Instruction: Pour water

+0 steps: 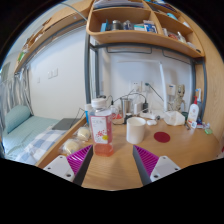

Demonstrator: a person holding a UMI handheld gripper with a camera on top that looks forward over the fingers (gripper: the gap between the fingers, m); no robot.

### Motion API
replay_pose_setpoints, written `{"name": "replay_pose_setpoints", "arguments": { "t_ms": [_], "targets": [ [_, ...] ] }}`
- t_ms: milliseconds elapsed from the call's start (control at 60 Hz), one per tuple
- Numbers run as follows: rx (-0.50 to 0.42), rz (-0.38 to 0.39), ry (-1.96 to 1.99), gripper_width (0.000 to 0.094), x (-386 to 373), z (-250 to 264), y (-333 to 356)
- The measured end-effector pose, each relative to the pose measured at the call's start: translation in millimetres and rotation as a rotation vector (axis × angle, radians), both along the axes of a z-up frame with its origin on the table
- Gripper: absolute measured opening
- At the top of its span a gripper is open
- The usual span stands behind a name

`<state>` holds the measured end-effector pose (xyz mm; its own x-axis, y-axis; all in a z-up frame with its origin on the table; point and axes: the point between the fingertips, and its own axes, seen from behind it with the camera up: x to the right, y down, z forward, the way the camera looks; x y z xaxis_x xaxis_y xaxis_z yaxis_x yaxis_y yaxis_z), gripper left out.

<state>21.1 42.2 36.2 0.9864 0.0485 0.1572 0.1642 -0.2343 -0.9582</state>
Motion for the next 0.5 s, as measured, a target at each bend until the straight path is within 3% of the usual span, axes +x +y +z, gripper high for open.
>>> {"name": "replay_pose_setpoints", "arguments": {
  "t_ms": [233,500],
  "targets": [
    [0.021,0.055,-0.012,0.0825,19,20,63],
    [0.074,0.036,-0.03,0.0823,54,65,126]
  ]
}}
